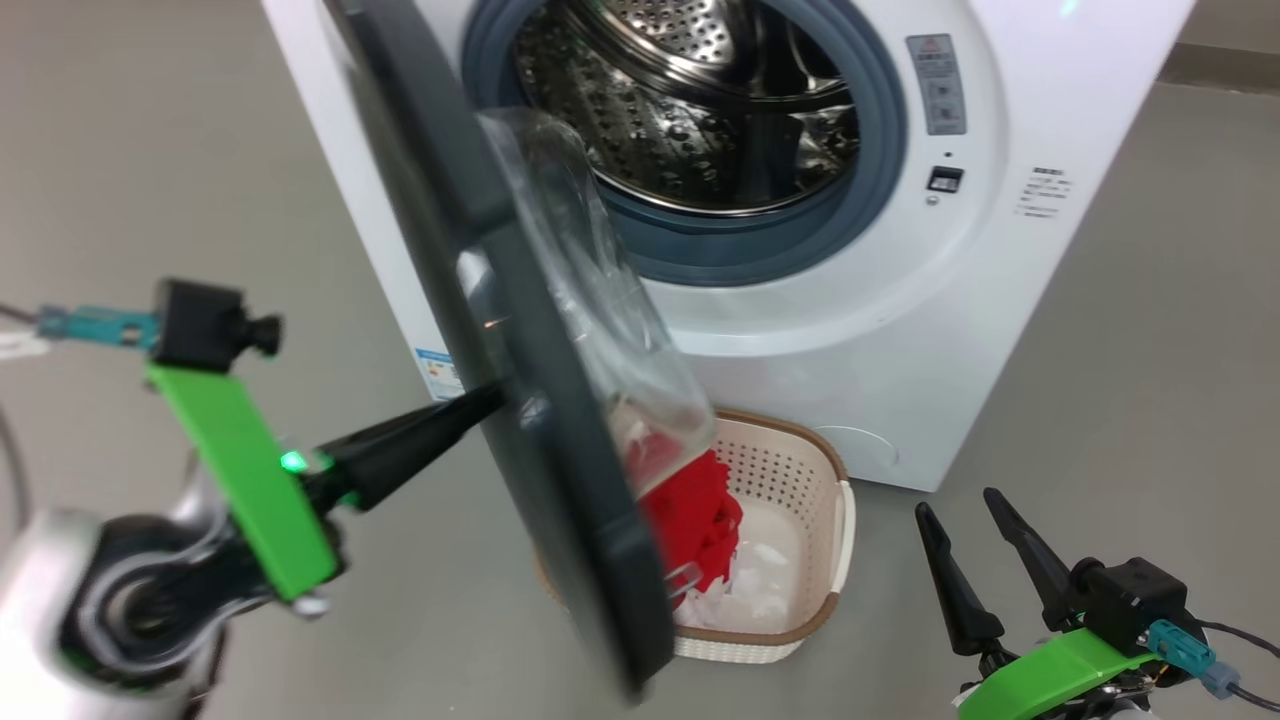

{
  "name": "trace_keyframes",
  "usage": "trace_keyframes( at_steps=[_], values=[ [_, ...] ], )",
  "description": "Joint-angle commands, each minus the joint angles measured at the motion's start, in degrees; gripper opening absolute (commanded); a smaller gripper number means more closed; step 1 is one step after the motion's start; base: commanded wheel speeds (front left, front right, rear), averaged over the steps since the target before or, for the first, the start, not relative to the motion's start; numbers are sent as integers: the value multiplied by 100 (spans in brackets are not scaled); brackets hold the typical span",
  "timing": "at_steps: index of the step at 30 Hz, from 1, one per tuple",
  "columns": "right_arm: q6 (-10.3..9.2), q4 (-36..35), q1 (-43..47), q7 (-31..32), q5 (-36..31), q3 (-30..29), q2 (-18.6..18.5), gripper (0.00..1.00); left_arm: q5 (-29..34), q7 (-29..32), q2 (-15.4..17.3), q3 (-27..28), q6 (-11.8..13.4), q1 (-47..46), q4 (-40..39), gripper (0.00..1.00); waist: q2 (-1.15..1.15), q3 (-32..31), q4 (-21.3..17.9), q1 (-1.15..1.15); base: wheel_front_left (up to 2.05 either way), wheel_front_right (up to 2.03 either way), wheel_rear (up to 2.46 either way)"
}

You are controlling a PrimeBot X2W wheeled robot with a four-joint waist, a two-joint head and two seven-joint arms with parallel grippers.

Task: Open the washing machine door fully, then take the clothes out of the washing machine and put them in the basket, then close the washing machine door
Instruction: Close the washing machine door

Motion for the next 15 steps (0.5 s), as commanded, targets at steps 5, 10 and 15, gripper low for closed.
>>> trace_keyframes(
  at_steps=[5,10,15],
  values=[
    [35,-173,-23,-37,-23,86,-16,100,140,-505,-254,-65,-41,-634,-37,0,0,40,-235,0,0,0,0],
    [35,-200,-49,-37,-48,50,-8,100,222,-1035,-616,-350,-41,-952,244,0,0,121,-426,0,0,0,0],
    [35,-228,-90,-37,-74,20,12,100,399,-1490,-801,-676,-41,-1310,638,0,0,233,-623,0,0,0,0]
  ],
)
